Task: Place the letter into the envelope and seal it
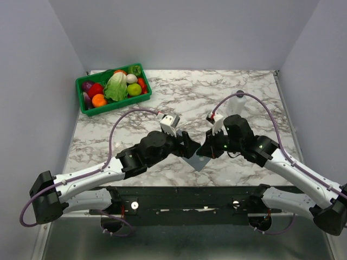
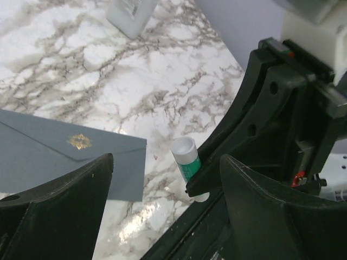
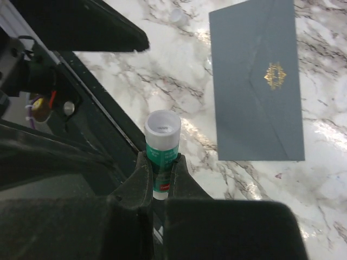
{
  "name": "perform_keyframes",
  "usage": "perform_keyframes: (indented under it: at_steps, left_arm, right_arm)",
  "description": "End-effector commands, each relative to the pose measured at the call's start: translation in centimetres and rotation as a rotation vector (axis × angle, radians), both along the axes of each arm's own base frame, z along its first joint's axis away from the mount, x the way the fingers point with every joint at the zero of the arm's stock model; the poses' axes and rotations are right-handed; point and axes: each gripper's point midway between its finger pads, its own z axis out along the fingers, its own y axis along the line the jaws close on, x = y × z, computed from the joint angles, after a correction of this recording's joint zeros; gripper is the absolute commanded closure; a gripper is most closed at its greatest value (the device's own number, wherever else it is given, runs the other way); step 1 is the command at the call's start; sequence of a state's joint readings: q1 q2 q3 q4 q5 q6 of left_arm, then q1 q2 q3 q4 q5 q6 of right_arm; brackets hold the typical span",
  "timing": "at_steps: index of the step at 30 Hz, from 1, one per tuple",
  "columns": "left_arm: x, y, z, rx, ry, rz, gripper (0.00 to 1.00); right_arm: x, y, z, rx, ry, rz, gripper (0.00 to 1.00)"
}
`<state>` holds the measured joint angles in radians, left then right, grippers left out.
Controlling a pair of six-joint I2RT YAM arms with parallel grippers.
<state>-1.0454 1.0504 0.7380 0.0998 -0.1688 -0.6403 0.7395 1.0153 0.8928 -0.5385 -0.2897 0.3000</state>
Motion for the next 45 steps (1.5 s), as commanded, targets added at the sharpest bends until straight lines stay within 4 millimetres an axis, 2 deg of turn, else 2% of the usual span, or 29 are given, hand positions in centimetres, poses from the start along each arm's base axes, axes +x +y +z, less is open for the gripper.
perform_keyframes:
  at_steps: [1, 7, 14, 18, 24, 28, 32, 33, 35, 36, 38, 39, 40, 42, 43, 45]
  left_arm:
    - [-1.7, -0.2, -1.2, 0.04, 0.067, -0.019, 0.12]
    - [-1.5, 0.7, -1.1, 0.045, 0.073, 0.023, 0.12]
    - [-0.8, 2.1, 0.8, -0.015, 0.053, 0.107, 0.12]
    - [-0.4, 3.8, 2.9, -0.093, 0.021, 0.173, 0.16]
    - [-0.7, 4.9, 4.2, -0.126, 0.008, 0.189, 0.21]
    - [-0.8, 4.3, 4.1, -0.133, 0.03, 0.174, 0.25]
    - [-1.3, 2.6, 4.2, -0.159, 0.046, 0.106, 0.28]
    - [-1.4, 2.0, 5.3, -0.209, 0.027, 0.082, 0.28]
    - [-2.0, 1.5, 5.2, -0.249, 0.015, 0.038, 0.28]
    - [-2.6, 1.1, 6.5, -0.309, -0.011, -0.006, 0.28]
    - [-3.2, 1.0, 6.1, -0.332, -0.022, -0.037, 0.28]
    - [-3.9, 0.8, 7.3, -0.378, -0.046, -0.081, 0.28]
    - [-4.2, 0.8, 6.9, -0.383, -0.052, -0.103, 0.28]
    - [-5.1, 0.6, 7.9, -0.424, -0.094, -0.157, 0.29]
    - [-5.9, 0.3, 7.6, -0.424, -0.099, -0.208, 0.3]
    - [-6.6, 0.1, 8.1, -0.453, -0.126, -0.254, 0.33]
  right_arm:
    - [-0.4, 1.3, 1.3, 0.086, -0.007, -0.032, 0.99]
    - [-1.1, 2.8, 2.6, 0.118, 0.0, -0.003, 0.99]
    - [-2.4, 4.7, 2.3, 0.082, -0.001, 0.049, 0.99]
    - [-3.0, 4.7, 2.2, 0.079, -0.015, 0.055, 0.99]
    - [-3.3, 4.3, 3.4, 0.137, -0.053, 0.043, 0.99]
    - [-3.6, 4.1, 4.3, 0.167, -0.067, 0.049, 0.99]
    - [-4.1, 4.2, 4.6, 0.204, -0.066, 0.068, 0.99]
    - [-4.2, 4.2, 4.7, 0.211, -0.069, 0.073, 0.99]
    - [-4.5, 4.1, 5.2, 0.23, -0.088, 0.09, 0.99]
    - [-4.6, 4.1, 5.1, 0.231, -0.091, 0.096, 0.99]
    - [-5.0, 4.0, 5.4, 0.249, -0.107, 0.121, 0.99]
    - [-5.2, 3.9, 5.8, 0.263, -0.117, 0.131, 0.99]
    - [-5.5, 3.9, 6.1, 0.277, -0.128, 0.146, 0.99]
    - [-6.4, 3.8, 7.1, 0.315, -0.148, 0.194, 0.99]
    - [-6.6, 3.9, 7.5, 0.338, -0.159, 0.209, 0.99]
    - [-7.6, 3.9, 8.3, 0.375, -0.165, 0.256, 0.99]
